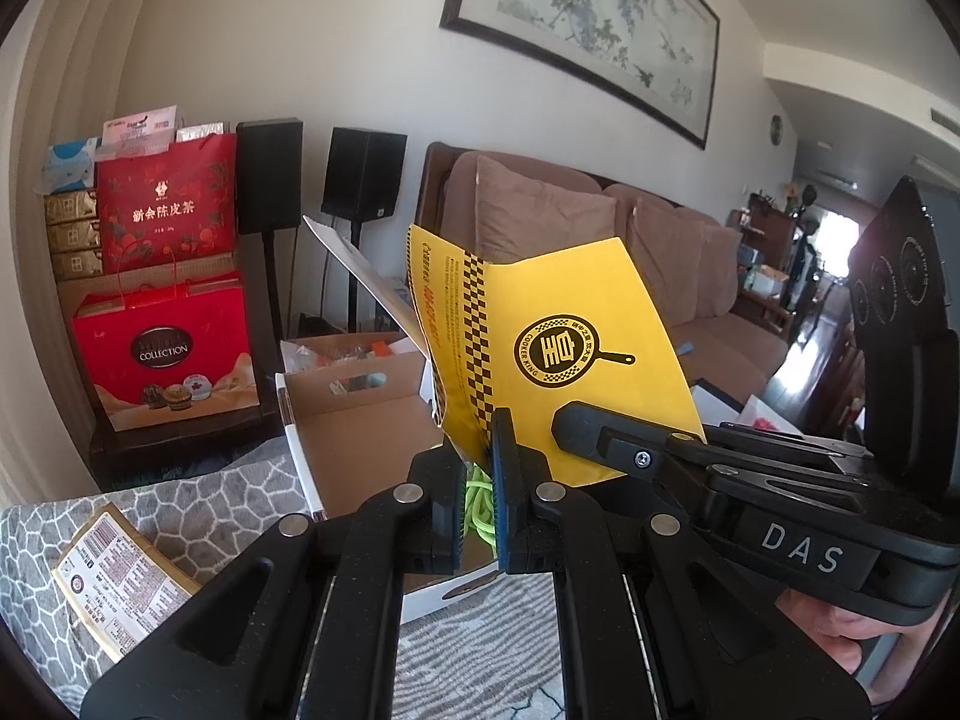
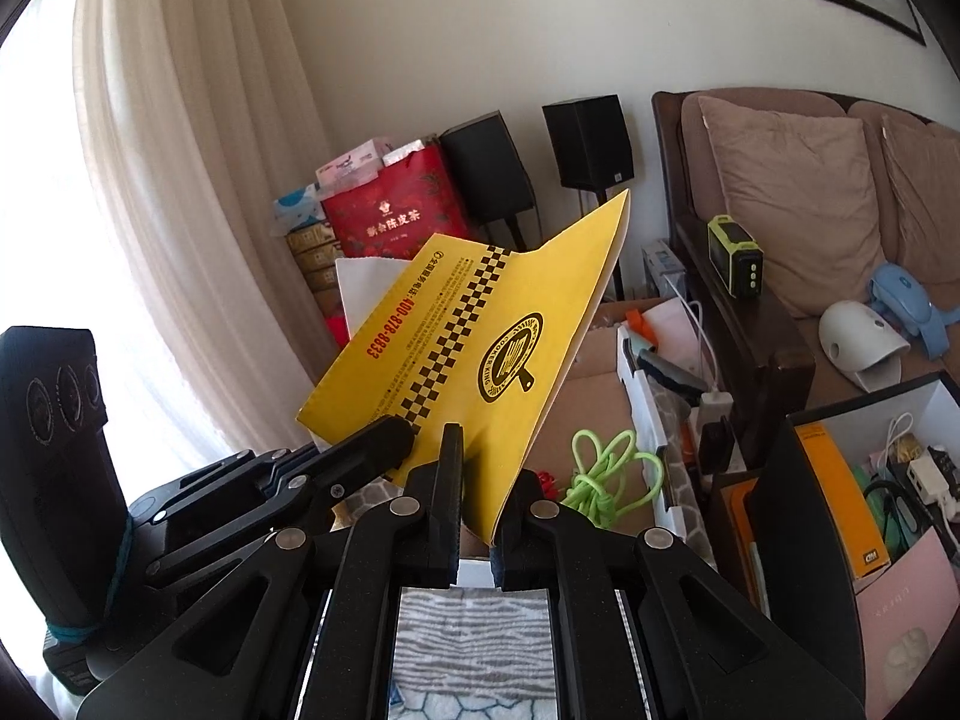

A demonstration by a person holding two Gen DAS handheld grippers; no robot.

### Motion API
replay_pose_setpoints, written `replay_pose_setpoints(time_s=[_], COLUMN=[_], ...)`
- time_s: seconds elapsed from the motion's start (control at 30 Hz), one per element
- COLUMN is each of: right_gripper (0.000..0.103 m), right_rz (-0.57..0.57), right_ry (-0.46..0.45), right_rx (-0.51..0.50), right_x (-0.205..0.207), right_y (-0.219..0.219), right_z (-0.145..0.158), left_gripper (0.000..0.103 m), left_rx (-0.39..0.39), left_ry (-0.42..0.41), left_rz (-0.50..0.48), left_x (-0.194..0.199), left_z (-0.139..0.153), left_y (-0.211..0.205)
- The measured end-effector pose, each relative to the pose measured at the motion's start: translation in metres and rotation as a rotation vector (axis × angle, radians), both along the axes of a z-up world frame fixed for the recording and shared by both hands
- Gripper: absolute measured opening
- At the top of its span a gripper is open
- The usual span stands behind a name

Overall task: Organize objects
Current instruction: 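Lower the yellow envelope into the white box onto the green cable with both tools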

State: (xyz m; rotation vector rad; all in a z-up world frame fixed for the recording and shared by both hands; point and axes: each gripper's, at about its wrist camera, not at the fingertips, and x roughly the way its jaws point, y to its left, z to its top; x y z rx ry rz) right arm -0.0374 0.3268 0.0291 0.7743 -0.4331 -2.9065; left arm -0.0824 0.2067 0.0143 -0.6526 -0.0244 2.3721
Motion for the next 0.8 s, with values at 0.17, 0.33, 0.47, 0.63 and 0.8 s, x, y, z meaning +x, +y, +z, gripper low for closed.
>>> replay_pose_setpoints(time_s=[0.17, 0.33, 0.47, 0.63, 0.8], right_gripper=[0.006, 0.006, 0.006, 0.006, 0.006], right_rz=[-0.003, -0.002, -0.005, -0.008, -0.008], right_ry=[-0.021, -0.037, -0.048, -0.059, -0.065], right_rx=[0.0, 0.007, 0.009, 0.011, 0.014], right_x=[-0.007, -0.01, -0.015, -0.019, -0.021], right_y=[0.003, 0.003, 0.002, 0.002, 0.002], right_z=[-0.006, -0.009, -0.009, -0.011, -0.013], left_gripper=[0.007, 0.007, 0.007, 0.007, 0.007], left_rx=[-0.01, -0.017, -0.022, -0.026, -0.036], left_ry=[-0.014, -0.024, -0.029, -0.038, -0.04], left_rz=[-0.002, -0.001, 0.0, 0.003, 0.007], left_x=[-0.004, -0.007, -0.01, -0.012, -0.013], left_z=[-0.006, -0.01, -0.012, -0.014, -0.016], left_y=[0.002, 0.002, 0.003, 0.004, 0.005])
